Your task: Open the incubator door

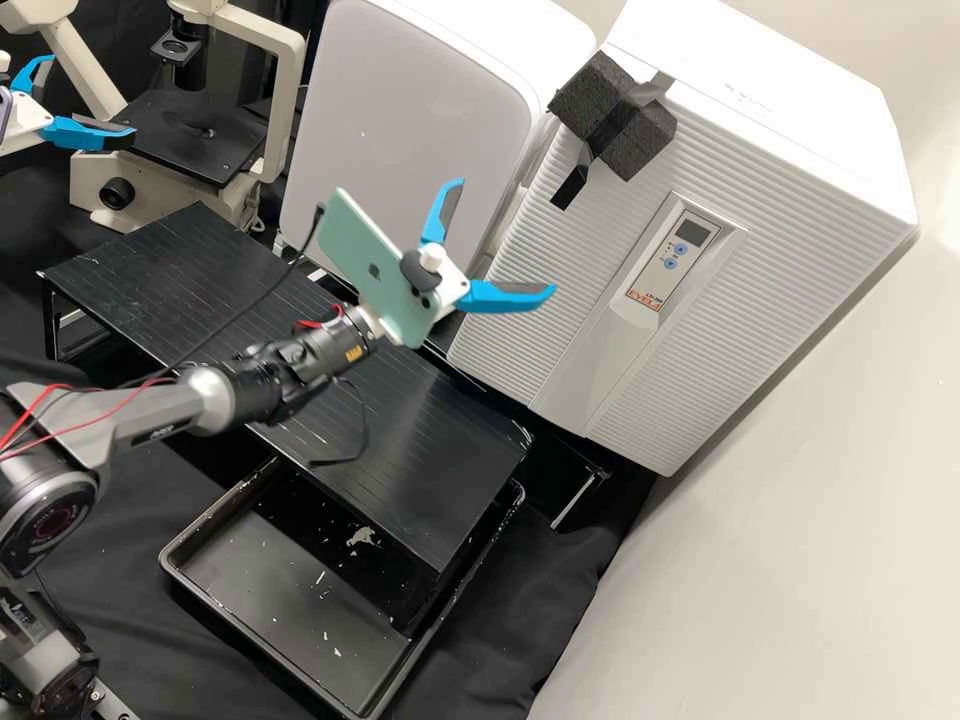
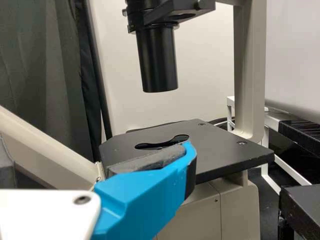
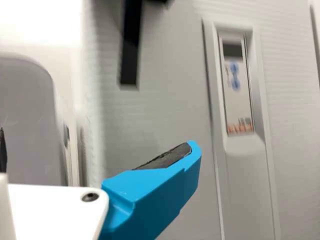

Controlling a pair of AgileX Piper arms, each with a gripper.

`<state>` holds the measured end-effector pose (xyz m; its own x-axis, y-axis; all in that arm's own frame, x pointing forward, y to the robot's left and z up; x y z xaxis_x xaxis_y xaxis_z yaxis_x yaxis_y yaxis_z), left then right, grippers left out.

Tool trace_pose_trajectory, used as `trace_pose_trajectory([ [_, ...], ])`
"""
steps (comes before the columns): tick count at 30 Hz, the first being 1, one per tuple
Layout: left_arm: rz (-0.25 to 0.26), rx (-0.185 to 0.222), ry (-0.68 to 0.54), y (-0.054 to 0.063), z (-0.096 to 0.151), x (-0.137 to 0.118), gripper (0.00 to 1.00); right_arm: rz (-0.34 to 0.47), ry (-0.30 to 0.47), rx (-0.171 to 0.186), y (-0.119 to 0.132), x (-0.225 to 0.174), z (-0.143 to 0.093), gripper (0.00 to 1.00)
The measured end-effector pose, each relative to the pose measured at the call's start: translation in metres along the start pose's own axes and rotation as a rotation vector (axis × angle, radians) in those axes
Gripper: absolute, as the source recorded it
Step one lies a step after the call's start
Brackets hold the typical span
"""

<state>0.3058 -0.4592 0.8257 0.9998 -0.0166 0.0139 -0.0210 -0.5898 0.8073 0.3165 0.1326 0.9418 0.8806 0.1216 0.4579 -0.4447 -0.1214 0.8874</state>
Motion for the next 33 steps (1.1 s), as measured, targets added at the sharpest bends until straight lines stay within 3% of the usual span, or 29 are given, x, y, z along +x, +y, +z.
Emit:
trace_pose_trajectory([
  [6, 0.000, 0.000, 0.000, 0.000, 0.000, 0.000, 1.00, 0.056, -0.116, -0.025, -0.012, -0.004, -0.040, 1.00],
  [10, 0.000, 0.000, 0.000, 0.000, 0.000, 0.000, 1.00, 0.076, -0.196, -0.041, -0.017, 0.003, -0.050, 1.00],
  [16, 0.000, 0.000, 0.000, 0.000, 0.000, 0.000, 1.00, 0.091, -0.295, -0.062, -0.026, 0.018, -0.044, 1.00],
  [21, 0.000, 0.000, 0.000, 0.000, 0.000, 0.000, 1.00, 0.107, -0.339, -0.105, -0.029, 0.032, -0.032, 1.00],
  [33, 0.000, 0.000, 0.000, 0.000, 0.000, 0.000, 1.00, 0.152, -0.399, -0.103, -0.020, 0.038, -0.016, 1.00],
])
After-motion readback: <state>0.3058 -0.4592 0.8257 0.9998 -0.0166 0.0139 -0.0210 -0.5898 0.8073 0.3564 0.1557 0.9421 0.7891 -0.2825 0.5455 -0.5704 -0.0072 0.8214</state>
